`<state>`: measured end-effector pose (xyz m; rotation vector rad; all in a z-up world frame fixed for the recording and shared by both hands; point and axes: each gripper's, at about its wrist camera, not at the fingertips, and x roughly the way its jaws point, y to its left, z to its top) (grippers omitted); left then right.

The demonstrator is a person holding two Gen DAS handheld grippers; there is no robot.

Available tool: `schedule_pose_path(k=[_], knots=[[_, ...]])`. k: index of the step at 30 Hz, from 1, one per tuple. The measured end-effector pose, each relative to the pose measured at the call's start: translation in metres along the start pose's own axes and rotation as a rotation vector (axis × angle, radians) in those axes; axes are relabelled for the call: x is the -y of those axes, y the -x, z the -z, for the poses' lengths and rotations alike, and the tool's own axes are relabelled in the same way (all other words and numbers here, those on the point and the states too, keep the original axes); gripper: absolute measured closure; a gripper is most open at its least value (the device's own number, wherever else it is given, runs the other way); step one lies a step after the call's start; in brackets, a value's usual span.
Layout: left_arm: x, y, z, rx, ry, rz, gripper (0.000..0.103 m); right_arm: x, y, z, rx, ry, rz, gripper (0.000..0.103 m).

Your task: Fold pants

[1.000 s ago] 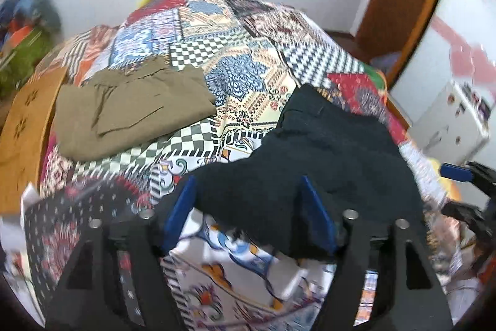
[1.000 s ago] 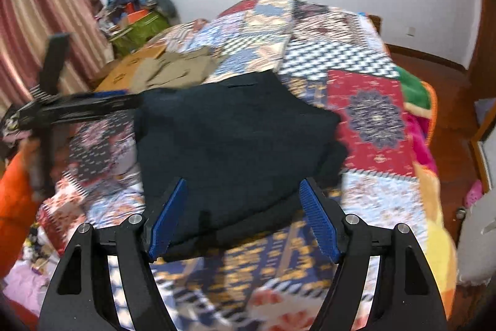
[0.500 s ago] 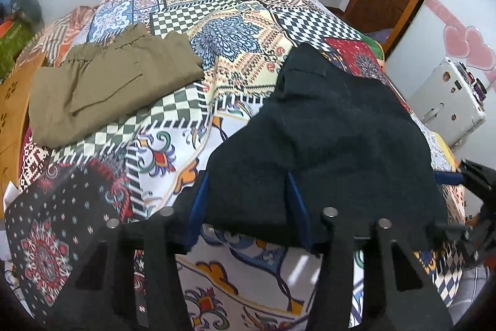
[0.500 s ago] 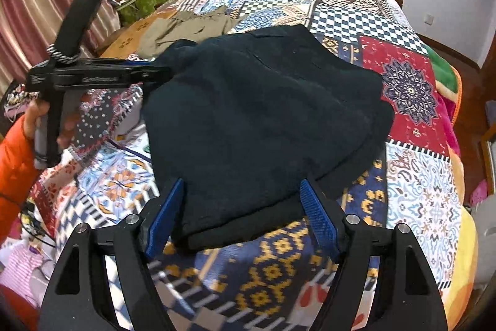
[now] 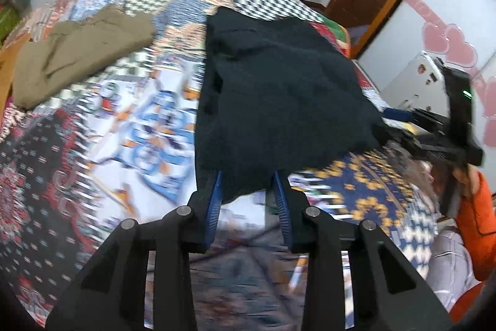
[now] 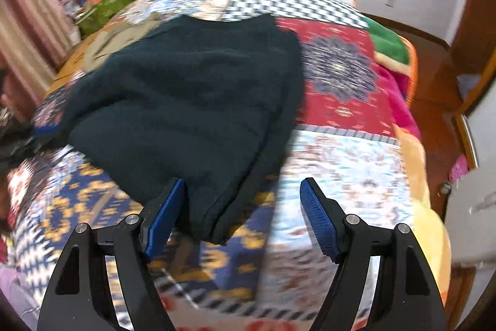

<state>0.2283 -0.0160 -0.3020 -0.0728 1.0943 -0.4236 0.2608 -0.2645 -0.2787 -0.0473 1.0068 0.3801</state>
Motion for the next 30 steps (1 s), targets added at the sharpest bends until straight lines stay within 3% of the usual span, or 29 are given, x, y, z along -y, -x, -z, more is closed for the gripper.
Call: schedule_pose_path(k=[4, 8, 14, 16, 21, 26, 30], knots=[[0.026, -0.004, -0.001, -0.011, -0.029, 0.01, 0.071, 0.031, -0.002, -0.002, -0.011, -0.07, 0.081, 0.031], [0.024, 0.008, -0.012, 0.01, -0.019, -0.006, 0.071, 0.04, 0.016, -0.002, 0.001, -0.094, 0.074, 0.031], [-0.004, 0.021, -0.057, 0.079, 0.041, -0.065, 0.071, 0.034, 0.037, -0.01, 0.076, -0.066, 0.054, 0.029], [-0.01, 0.016, -0.072, 0.088, 0.05, -0.068, 0.065, 0.03, 0.038, -0.02, 0.104, -0.062, 0.033, 0.029], [-0.013, -0.017, -0.114, 0.084, 0.018, -0.156, 0.062, 0.024, 0.023, -0.046, 0.143, -0.037, 0.013, 0.029], [-0.011, -0.06, -0.141, 0.026, -0.014, -0.14, 0.059, 0.025, 0.003, -0.079, 0.17, 0.007, 0.034, 0.029], [-0.015, -0.09, -0.152, -0.025, -0.01, -0.125, 0.059, 0.035, -0.016, -0.105, 0.176, -0.025, -0.02, 0.036]])
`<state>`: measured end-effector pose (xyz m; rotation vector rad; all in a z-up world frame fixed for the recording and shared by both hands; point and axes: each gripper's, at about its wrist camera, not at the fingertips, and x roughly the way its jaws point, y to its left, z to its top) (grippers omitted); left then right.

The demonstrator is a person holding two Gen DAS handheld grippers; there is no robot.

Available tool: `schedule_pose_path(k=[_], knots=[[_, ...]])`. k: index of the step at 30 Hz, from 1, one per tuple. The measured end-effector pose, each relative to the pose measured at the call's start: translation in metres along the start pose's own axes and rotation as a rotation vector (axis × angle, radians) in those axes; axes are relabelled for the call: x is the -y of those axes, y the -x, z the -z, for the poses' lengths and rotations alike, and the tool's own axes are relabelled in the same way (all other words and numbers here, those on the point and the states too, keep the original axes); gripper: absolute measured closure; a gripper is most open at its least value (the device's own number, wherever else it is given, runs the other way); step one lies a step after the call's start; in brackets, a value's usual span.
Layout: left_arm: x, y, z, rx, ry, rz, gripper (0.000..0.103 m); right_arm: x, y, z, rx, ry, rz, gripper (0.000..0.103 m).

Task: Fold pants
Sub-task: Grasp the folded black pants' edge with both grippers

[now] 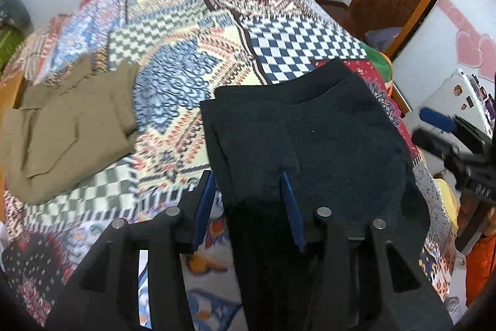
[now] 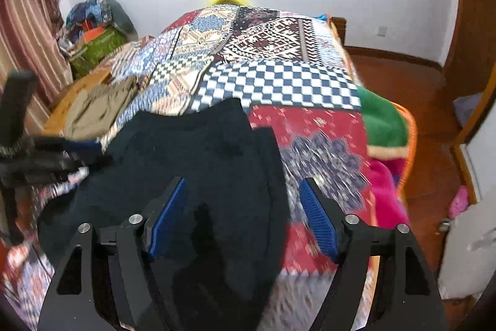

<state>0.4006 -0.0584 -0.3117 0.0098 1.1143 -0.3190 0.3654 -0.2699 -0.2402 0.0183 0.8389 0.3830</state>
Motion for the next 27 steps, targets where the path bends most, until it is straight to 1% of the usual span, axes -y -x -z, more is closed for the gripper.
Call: schedule_pose_path(k=[2, 3, 5, 6, 8, 9, 10, 14, 17, 20, 23, 25, 27], knots=[[0.0, -0.007, -0.004, -0.001, -0.009, 0.018, 0.059, 0.002, -0.015, -0.01, -0.014, -0.017, -0.022, 0.046], [0.001, -0.009, -0.006, 0.008, -0.026, 0.023, 0.059, 0.004, -0.026, -0.015, -0.026, -0.025, -0.036, 0.048], [0.004, -0.01, -0.008, 0.018, -0.048, 0.02, 0.059, 0.006, -0.041, -0.02, -0.048, -0.029, -0.04, 0.058], [0.006, -0.01, -0.009, 0.026, -0.062, 0.018, 0.059, 0.006, -0.049, -0.021, -0.061, -0.024, -0.033, 0.06], [0.009, -0.01, -0.009, 0.038, -0.081, 0.013, 0.059, 0.008, -0.063, -0.022, -0.084, -0.016, -0.004, 0.067], [0.009, -0.01, -0.01, 0.043, -0.084, 0.012, 0.059, 0.009, -0.067, -0.021, -0.086, -0.024, -0.008, 0.068], [0.008, -0.011, -0.01, 0.044, -0.086, 0.012, 0.059, 0.011, -0.067, -0.019, -0.074, -0.032, -0.015, 0.07], [0.006, -0.015, -0.007, 0.041, -0.092, 0.007, 0.059, 0.011, -0.051, -0.015, -0.013, -0.017, -0.008, 0.087], [0.001, -0.019, -0.005, 0.029, -0.07, 0.025, 0.058, 0.011, -0.048, -0.015, 0.003, 0.01, 0.005, 0.09], [-0.006, -0.017, -0.007, 0.02, -0.029, 0.047, 0.058, 0.009, -0.048, -0.013, 0.008, 0.042, 0.039, 0.09], [-0.006, -0.012, -0.01, 0.028, -0.03, 0.029, 0.058, 0.011, -0.052, -0.017, 0.006, 0.036, 0.058, 0.09], [-0.003, -0.009, -0.014, 0.023, -0.039, -0.005, 0.059, 0.011, -0.055, -0.017, -0.029, 0.039, 0.08, 0.089], [-0.001, -0.003, -0.015, 0.027, -0.037, -0.019, 0.06, 0.011, -0.047, -0.017, -0.038, 0.028, 0.088, 0.083]])
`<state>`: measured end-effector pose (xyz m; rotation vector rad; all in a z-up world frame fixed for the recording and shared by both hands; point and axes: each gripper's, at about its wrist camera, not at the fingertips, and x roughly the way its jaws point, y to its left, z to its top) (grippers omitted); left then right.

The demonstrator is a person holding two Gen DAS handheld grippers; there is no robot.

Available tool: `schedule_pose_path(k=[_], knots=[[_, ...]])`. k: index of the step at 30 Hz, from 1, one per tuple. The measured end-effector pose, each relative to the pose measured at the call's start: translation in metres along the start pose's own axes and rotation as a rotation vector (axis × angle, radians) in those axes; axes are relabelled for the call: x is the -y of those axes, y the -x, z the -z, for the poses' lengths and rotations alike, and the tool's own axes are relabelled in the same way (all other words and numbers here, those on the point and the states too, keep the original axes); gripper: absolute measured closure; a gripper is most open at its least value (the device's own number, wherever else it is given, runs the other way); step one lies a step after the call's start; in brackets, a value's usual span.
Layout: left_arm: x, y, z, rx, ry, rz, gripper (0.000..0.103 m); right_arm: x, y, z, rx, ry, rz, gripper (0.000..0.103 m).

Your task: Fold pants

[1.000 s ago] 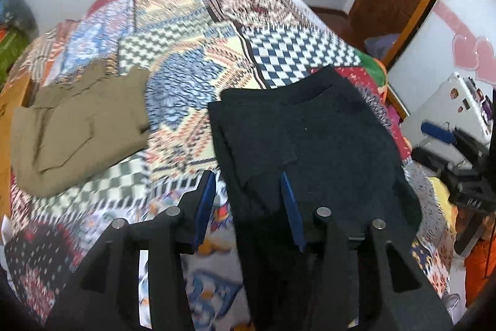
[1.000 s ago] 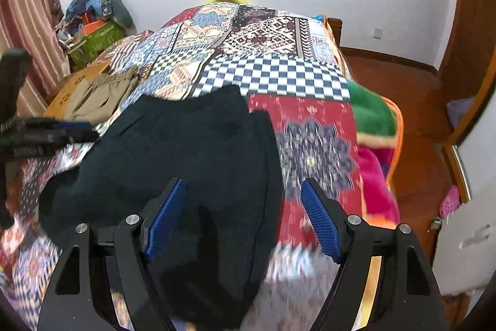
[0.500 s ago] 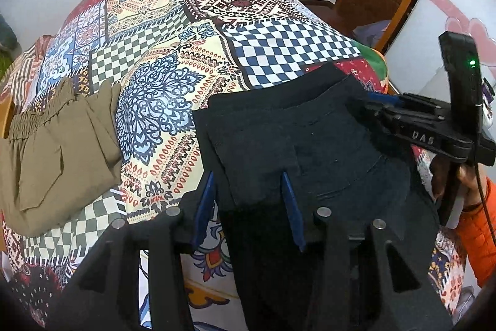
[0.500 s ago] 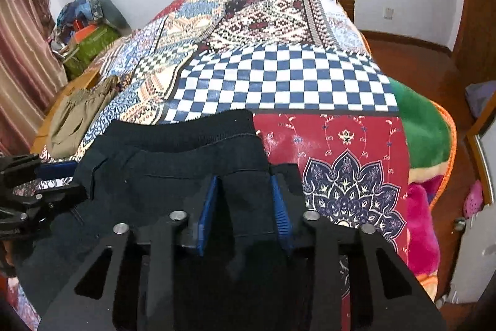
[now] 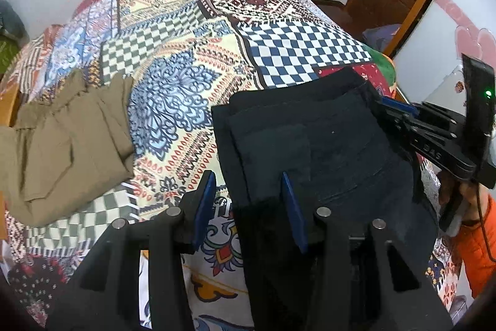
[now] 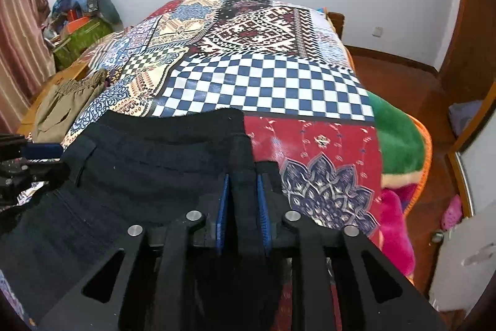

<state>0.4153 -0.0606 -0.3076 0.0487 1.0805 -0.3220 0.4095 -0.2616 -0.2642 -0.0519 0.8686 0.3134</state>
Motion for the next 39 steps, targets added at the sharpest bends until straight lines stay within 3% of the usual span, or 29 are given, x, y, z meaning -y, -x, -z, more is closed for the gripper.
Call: schedule_pose_path(k=[3, 5, 9, 11, 13, 16, 22, 26, 30, 32, 36, 39], knots=[[0.001, 0.02, -0.005, 0.035, 0.012, 0.032, 0.06, 0.003, 0.022, 0.004, 0.01, -0.014, -0.011, 0.078], [0.003, 0.029, -0.007, 0.035, 0.025, 0.068, 0.06, 0.002, 0.041, 0.01, 0.02, -0.02, -0.039, 0.069], [0.023, 0.043, 0.005, 0.032, 0.008, 0.166, 0.06, -0.011, 0.062, 0.029, 0.016, -0.022, -0.134, 0.067], [0.034, 0.044, 0.017, 0.022, -0.014, 0.178, 0.06, -0.022, 0.062, 0.041, -0.011, -0.014, -0.188, 0.067], [0.043, 0.037, 0.029, 0.003, -0.041, 0.124, 0.064, -0.035, 0.053, 0.055, -0.066, 0.012, -0.225, 0.067], [0.047, 0.018, 0.038, -0.025, -0.105, -0.005, 0.065, -0.048, 0.035, 0.073, -0.144, 0.074, -0.202, 0.067], [0.029, -0.006, 0.046, -0.042, -0.09, -0.051, 0.041, -0.038, 0.035, 0.082, -0.16, 0.067, -0.216, 0.07], [0.012, -0.011, 0.044, -0.079, -0.007, 0.022, 0.039, -0.035, 0.037, 0.081, -0.168, 0.063, -0.204, 0.068], [0.006, 0.01, 0.042, -0.069, 0.047, 0.093, 0.038, -0.027, 0.052, 0.082, -0.167, 0.038, -0.2, 0.065], [0.005, 0.025, 0.041, -0.052, 0.049, 0.098, 0.036, -0.016, 0.061, 0.081, -0.157, 0.008, -0.195, 0.061], [0.006, 0.038, 0.036, -0.032, 0.035, 0.088, 0.016, 0.003, 0.074, 0.075, -0.114, -0.045, -0.163, 0.05], [0.009, 0.035, 0.037, -0.052, 0.042, 0.124, 0.012, 0.018, 0.075, 0.066, -0.075, -0.088, -0.152, 0.038]])
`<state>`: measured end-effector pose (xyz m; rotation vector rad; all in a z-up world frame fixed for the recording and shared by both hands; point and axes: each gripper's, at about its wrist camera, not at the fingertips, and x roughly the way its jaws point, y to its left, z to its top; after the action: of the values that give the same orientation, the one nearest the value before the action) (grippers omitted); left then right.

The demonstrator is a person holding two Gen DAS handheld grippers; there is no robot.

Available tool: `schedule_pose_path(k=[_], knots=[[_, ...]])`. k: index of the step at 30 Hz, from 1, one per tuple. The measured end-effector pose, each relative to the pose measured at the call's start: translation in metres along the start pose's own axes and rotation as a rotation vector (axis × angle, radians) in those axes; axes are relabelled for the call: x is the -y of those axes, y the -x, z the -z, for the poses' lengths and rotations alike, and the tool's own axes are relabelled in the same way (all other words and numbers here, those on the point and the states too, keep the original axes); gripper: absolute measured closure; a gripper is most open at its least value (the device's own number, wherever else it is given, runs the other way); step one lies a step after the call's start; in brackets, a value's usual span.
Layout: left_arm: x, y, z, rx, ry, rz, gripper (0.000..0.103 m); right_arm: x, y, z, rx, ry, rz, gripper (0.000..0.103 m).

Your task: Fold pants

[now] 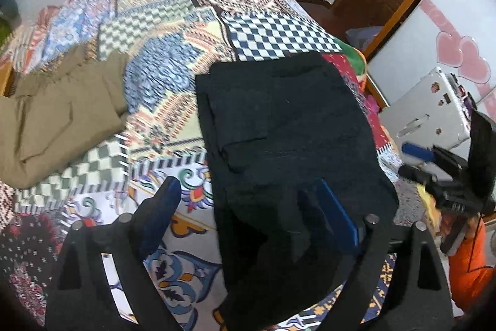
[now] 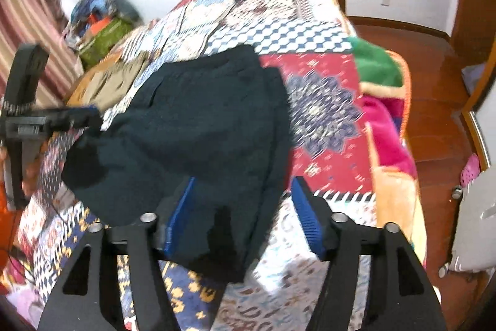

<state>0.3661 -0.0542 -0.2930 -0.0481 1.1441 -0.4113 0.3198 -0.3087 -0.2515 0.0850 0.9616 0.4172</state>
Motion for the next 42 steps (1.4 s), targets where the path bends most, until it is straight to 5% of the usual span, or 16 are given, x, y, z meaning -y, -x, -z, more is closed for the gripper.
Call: schedule_pose_path(k=[8, 25, 27, 29, 37, 42], knots=[[-0.007, -0.052, -0.003, -0.158, 0.091, 0.137, 0.012, 0.013, -0.029, -0.007, -0.033, -0.025, -0.03, 0.036], [-0.012, -0.091, -0.031, -0.145, 0.129, 0.166, 0.01, 0.027, -0.072, -0.008, -0.172, -0.083, -0.207, 0.029], [-0.012, -0.092, -0.033, -0.135, 0.134, 0.163, 0.015, 0.022, -0.07, -0.008, -0.163, -0.085, -0.223, 0.035], [-0.012, -0.088, -0.03, -0.126, 0.126, 0.151, 0.023, 0.016, -0.067, -0.007, -0.162, -0.091, -0.266, 0.054], [-0.03, -0.048, 0.007, -0.087, 0.148, 0.108, 0.05, -0.017, -0.054, -0.008, -0.148, -0.056, -0.299, 0.061], [-0.048, -0.021, 0.029, -0.08, 0.2, 0.103, 0.052, -0.056, -0.052, -0.011, -0.15, 0.037, -0.341, 0.062]])
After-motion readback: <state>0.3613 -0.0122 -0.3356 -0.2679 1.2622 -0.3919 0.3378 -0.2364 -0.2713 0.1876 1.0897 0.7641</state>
